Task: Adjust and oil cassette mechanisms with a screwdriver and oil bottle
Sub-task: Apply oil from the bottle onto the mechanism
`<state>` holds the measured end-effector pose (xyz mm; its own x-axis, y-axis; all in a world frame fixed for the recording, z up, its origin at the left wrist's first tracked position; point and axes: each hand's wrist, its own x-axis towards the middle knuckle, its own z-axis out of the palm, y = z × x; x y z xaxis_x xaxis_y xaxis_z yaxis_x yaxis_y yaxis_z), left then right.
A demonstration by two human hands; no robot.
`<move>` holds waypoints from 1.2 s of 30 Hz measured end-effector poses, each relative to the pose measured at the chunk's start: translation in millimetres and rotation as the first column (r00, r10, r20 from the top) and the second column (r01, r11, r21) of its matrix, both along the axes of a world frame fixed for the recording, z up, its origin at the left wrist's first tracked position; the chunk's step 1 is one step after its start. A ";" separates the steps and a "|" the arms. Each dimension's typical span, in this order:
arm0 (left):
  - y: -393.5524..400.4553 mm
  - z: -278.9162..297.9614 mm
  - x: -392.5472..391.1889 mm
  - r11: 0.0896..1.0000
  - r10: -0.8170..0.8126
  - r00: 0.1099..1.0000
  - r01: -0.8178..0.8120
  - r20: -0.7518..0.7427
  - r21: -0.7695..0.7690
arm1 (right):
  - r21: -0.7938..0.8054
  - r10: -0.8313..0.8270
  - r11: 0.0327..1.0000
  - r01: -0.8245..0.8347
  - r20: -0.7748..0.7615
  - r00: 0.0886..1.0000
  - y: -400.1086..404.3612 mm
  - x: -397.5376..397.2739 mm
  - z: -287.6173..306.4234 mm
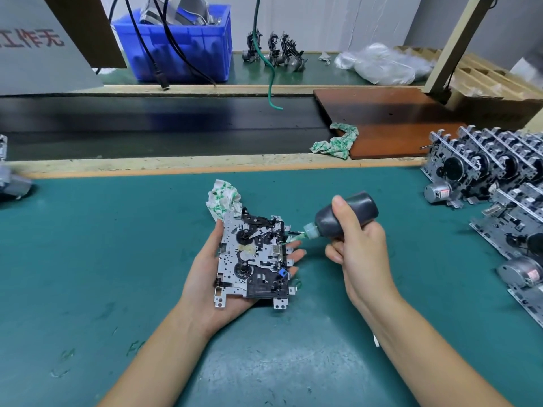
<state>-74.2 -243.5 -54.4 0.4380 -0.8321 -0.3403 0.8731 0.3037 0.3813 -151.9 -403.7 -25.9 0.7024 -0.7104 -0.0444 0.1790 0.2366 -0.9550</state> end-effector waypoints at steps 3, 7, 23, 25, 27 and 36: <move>0.0 0.6 -0.2 1.000 0.005 1.000 -0.005 -0.006 -0.002 | -0.015 0.000 1.000 0.000 -0.003 1.000 0.3 0.2 -0.7; -0.5 0.4 0.1 1.000 0.008 1.000 -0.008 -0.010 -0.004 | -0.023 -0.006 1.000 0.006 -0.009 1.000 0.4 0.7 -1.6; -0.1 -0.5 -0.2 1.000 0.001 1.000 -0.001 0.000 0.009 | -0.053 -0.020 0.998 0.020 0.003 1.000 -3.9 -0.7 1.7; 0.6 0.0 -0.9 1.000 0.004 1.000 -0.004 0.003 0.005 | -0.082 -0.062 0.995 0.062 0.000 0.998 -9.3 0.6 1.5; 1.3 0.2 -1.7 1.000 0.005 1.000 -0.005 0.020 0.005 | -0.137 -0.100 0.986 0.098 -0.008 0.995 -16.4 1.9 -0.2; 0.8 3.2 -4.0 0.999 0.003 0.999 -0.005 0.041 0.041 | -0.612 -0.198 0.789 -0.053 -0.336 0.921 -40.9 5.0 -16.7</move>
<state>-78.2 -242.7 -51.2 0.4555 -0.8160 -0.3557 0.8552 0.2903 0.4293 -146.9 -444.5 -42.7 0.6675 -0.7255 0.1674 -0.2168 -0.4045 -0.8885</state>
